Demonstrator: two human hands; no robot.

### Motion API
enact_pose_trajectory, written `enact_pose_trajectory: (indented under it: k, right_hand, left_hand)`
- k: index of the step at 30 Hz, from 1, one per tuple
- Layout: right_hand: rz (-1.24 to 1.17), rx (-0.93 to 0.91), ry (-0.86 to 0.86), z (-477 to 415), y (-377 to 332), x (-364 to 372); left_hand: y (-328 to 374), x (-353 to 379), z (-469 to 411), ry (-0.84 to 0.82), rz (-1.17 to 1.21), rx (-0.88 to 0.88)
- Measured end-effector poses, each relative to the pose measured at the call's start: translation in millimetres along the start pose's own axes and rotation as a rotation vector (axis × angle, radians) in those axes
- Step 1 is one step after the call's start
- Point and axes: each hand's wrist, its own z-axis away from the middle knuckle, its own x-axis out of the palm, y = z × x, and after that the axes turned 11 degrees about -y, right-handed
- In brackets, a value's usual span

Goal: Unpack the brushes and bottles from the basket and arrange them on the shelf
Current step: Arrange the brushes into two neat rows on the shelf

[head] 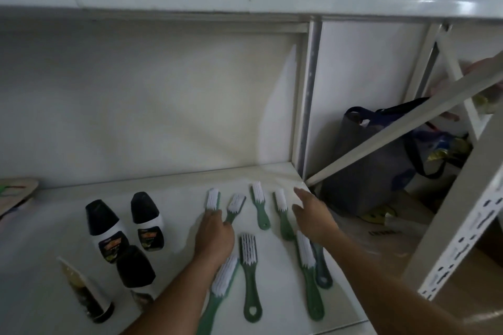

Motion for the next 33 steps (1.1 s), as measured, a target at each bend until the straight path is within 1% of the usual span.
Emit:
enact_pose_trajectory:
  k: [2, 3, 4, 6, 8, 11, 15, 18, 24, 26, 27, 28, 29, 31, 33]
  right_hand:
    - [0.078, -0.020, 0.076, 36, 5, 6]
    - [0.132, -0.032, 0.075, 57, 6, 12]
    - [0.184, -0.035, 0.048, 77, 5, 20]
    - [0.309, -0.027, -0.055, 103, 5, 38]
    - [0.395, -0.001, -0.135, 115, 4, 50]
    - [0.389, 0.008, -0.158, 127, -1, 51]
    - [0.342, -0.075, -0.172, 140, -10, 58]
    - [0.329, -0.138, -0.208, 136, -16, 67]
    - [0.327, -0.091, -0.188, 119, -16, 67]
    - [0.338, -0.098, -0.208, 119, -14, 66]
    - [0.324, -0.111, -0.206, 120, -11, 65]
    - [0.302, -0.126, -0.186, 121, -9, 64]
    - [0.283, -0.130, -0.146, 123, -6, 61]
    - [0.276, -0.080, -0.022, 123, 6, 55]
    - [0.265, 0.022, 0.049, 123, 21, 50]
  left_hand:
    - [-8, 0, 30, 0.062, -0.124, 0.136]
    - [-15, 1, 50, 0.062, -0.222, 0.194]
    - [-22, 2, 69, 0.023, -0.309, 0.230]
    - [-34, 5, 98, -0.099, -0.440, 0.239]
    - [-37, 7, 112, -0.130, -0.518, 0.206]
    - [-33, 9, 121, -0.066, -0.509, 0.142]
    - [-35, 5, 126, -0.014, -0.474, 0.087]
    - [-42, 1, 122, 0.000, -0.463, 0.090]
    - [-39, -4, 107, 0.022, -0.400, 0.091]
    - [-37, -5, 108, 0.051, -0.459, 0.099]
    - [-35, -5, 111, 0.069, -0.510, 0.142]
    - [-32, -4, 116, 0.070, -0.543, 0.219]
    - [-29, -2, 121, 0.037, -0.564, 0.320]
    - [-24, 4, 132, -0.112, -0.634, 0.508]
    - [-25, 13, 140, -0.246, -0.724, 0.566]
